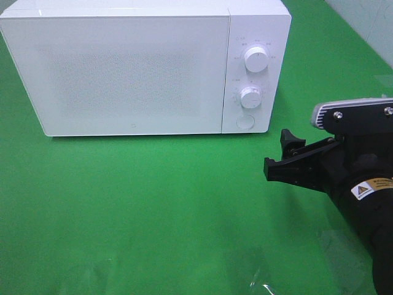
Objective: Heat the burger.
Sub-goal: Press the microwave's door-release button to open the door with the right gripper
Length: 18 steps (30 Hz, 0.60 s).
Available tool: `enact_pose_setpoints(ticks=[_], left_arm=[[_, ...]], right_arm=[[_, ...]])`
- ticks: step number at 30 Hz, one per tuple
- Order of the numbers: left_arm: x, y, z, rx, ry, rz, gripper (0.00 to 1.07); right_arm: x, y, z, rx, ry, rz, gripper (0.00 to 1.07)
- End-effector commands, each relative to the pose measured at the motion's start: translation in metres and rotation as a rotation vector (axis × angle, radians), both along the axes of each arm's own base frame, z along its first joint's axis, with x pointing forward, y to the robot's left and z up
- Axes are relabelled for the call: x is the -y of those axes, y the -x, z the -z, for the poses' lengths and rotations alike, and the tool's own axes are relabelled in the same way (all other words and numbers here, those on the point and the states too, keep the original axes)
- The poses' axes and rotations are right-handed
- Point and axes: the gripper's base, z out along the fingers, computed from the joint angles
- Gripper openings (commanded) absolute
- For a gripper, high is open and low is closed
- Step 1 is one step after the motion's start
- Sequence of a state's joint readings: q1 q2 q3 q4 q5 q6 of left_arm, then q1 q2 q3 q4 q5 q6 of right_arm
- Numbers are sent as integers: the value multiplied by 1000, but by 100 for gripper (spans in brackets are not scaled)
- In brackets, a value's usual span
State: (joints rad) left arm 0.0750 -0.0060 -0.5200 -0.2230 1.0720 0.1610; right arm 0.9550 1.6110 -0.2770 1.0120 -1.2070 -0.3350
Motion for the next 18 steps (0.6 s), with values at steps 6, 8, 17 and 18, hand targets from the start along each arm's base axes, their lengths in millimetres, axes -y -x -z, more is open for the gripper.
enact_pose_setpoints(ticks=[6,8,17,18], left_arm=[[0,3,1,18,3,4,98],[0,3,1,16,3,4,98],[0,2,1,11,3,4,98],[0,2,1,11,3,4,98]], right_arm=[[-4,-5,-3,119,-133,23,75],[-4,-5,-4,119,-206,29,73],[-7,-5,3,16,-873,124,50],[-7,-5,3,16,-873,124,50]])
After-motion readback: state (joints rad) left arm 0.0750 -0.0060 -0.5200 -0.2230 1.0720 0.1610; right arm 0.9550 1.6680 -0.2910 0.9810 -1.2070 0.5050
